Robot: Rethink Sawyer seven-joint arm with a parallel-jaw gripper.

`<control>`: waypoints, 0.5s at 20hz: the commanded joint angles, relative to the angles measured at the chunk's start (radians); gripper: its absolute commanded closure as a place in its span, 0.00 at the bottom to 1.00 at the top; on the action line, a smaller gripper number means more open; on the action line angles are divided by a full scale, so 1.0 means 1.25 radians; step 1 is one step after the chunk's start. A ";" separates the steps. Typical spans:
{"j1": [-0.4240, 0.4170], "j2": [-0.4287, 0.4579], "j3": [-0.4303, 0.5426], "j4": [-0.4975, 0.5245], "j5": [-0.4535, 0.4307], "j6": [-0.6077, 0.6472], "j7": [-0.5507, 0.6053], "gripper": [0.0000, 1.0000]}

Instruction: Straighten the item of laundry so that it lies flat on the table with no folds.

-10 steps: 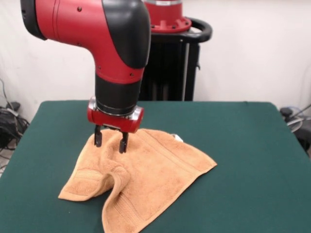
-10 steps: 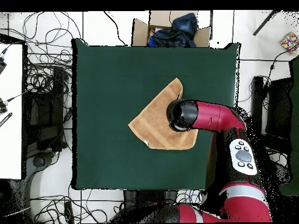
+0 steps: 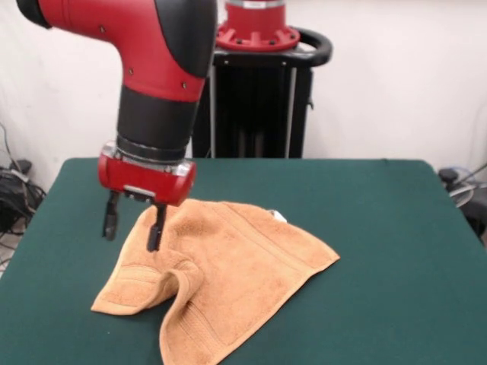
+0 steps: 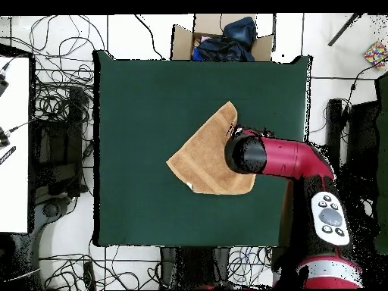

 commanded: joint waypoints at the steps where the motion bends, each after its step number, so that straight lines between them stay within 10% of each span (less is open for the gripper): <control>1: 0.023 -0.049 0.032 0.039 0.022 -0.058 0.118 0.00; 10: 0.032 -0.024 0.062 -0.059 0.087 0.097 0.058 0.00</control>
